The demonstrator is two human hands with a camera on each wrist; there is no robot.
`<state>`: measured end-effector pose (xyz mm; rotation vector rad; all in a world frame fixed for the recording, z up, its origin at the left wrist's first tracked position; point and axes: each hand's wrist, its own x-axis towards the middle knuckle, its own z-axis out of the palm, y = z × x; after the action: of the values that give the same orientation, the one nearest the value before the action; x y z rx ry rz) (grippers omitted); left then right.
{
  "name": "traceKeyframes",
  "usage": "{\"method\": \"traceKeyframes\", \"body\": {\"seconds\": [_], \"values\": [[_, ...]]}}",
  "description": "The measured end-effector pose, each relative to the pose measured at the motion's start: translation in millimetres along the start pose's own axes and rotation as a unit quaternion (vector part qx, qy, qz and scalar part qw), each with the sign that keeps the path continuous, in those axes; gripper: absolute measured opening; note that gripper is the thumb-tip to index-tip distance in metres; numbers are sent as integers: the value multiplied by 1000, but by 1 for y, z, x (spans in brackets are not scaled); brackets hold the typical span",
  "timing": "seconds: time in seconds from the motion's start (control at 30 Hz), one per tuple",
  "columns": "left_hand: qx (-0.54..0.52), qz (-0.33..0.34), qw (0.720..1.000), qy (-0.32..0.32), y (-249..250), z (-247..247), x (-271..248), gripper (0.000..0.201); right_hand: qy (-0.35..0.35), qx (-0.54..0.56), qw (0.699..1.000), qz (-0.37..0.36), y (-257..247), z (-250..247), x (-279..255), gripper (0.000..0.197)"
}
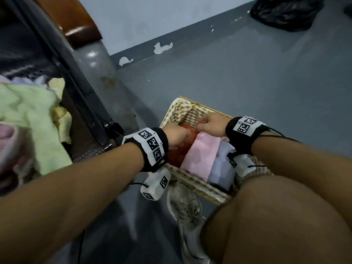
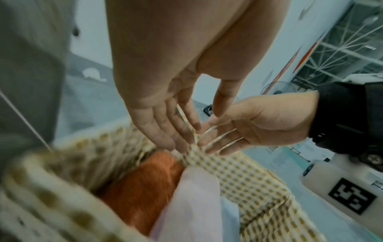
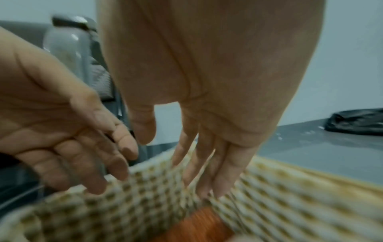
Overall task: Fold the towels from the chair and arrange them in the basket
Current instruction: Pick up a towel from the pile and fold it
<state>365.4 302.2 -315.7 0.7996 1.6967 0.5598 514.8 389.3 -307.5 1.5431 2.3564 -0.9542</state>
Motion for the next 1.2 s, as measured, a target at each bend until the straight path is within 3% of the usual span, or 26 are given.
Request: {"method": "traceKeyframes", "body": {"seconds": [0.13, 0.27, 0.43, 0.57, 0.67, 0.73, 0.8, 0.9, 1.0, 1.2], "values": [[20, 91, 996, -8, 18, -69, -54, 8, -38, -14, 994, -101, -92, -18, -20, 20], [76, 144, 984, 69, 9, -156, -114, 4, -78, -5, 982, -170, -194, -23, -34, 19], [90, 139, 967, 196, -41, -252, -182, 12, -106, 33, 964, -242, -312, 2, -49, 18], [166, 104, 936, 292, -101, -296, -221, 6, -116, 15, 956, -269, -381, 36, -56, 23], [231, 47, 920, 313, -145, -315, -229, 37, -100, -41, 949, -296, -412, 65, -50, 27], [251, 18, 919, 303, -168, -321, -228, 60, -81, -92, 945, -304, -420, 88, -40, 45], [268, 3, 924, 275, -187, -325, -221, 70, -55, -127, 947, -289, -421, 109, -28, 67], [324, -6, 910, 260, -199, -331, -214, 55, -24, -175, 952, -250, -424, 124, -13, 70], [294, 34, 905, 305, -199, -341, -213, 9, -28, -160, 960, -228, -432, 122, -1, 38], [141, 52, 955, 258, -198, -352, -225, 16, -34, -161, 954, -250, -443, 126, 8, 36]]}}
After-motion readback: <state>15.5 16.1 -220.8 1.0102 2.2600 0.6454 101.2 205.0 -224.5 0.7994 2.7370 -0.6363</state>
